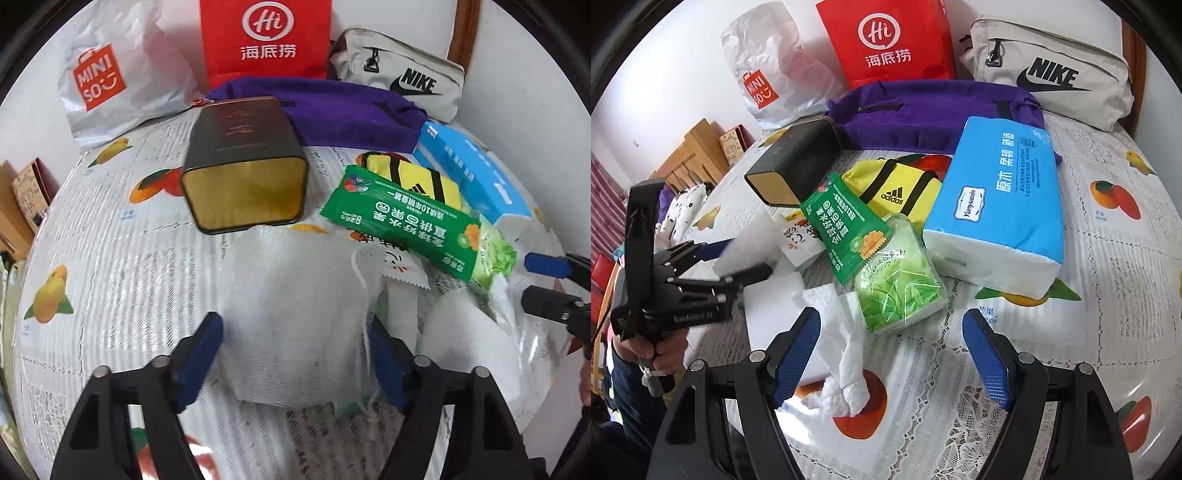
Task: Organize soft objects
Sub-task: 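Lower the left gripper onto the white mesh bag and close on it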
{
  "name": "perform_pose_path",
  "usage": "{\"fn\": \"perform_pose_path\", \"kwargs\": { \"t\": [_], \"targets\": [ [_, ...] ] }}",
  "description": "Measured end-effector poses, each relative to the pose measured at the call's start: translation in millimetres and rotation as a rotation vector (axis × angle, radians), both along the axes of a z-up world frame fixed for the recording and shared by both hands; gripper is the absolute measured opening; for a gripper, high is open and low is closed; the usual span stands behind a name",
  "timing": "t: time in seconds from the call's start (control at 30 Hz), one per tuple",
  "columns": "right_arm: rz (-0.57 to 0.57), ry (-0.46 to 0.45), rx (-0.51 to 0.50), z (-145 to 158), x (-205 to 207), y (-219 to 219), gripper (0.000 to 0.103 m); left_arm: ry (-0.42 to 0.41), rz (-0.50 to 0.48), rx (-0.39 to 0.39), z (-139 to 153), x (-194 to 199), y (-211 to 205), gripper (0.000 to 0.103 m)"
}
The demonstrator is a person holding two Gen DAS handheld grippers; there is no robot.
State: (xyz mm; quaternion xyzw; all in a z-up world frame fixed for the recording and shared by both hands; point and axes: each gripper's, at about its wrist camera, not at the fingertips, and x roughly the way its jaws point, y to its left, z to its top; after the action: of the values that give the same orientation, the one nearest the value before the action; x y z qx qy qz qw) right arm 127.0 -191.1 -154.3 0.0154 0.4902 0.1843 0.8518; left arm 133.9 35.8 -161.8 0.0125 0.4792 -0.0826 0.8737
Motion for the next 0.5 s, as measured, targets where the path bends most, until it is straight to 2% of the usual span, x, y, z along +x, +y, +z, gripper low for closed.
{"fn": "perform_pose_path", "kwargs": {
  "t": [0.1,0.17,0.23,0.3,0.5],
  "targets": [
    [0.001,0.0,-0.001,0,0,0,0.079,0.006,0.009,-0.077,5,-5,16,0.054],
    [0.0,0.003,0.007,-1,1,1,0.079,-0.004,0.011,-0.091,8,-9,21,0.05],
    [0.004,0.006,0.006,-2,2,2,0.079,-0.012,0.019,-0.097,11,-11,26,0.04],
    [0.01,0.005,-0.001,-2,1,4,0.079,-0.016,0.025,-0.112,14,-14,31,0.037],
    [0.026,-0.001,-0.006,0,1,9,0.079,-0.051,0.015,-0.131,28,-23,36,0.037]
  ]
}}
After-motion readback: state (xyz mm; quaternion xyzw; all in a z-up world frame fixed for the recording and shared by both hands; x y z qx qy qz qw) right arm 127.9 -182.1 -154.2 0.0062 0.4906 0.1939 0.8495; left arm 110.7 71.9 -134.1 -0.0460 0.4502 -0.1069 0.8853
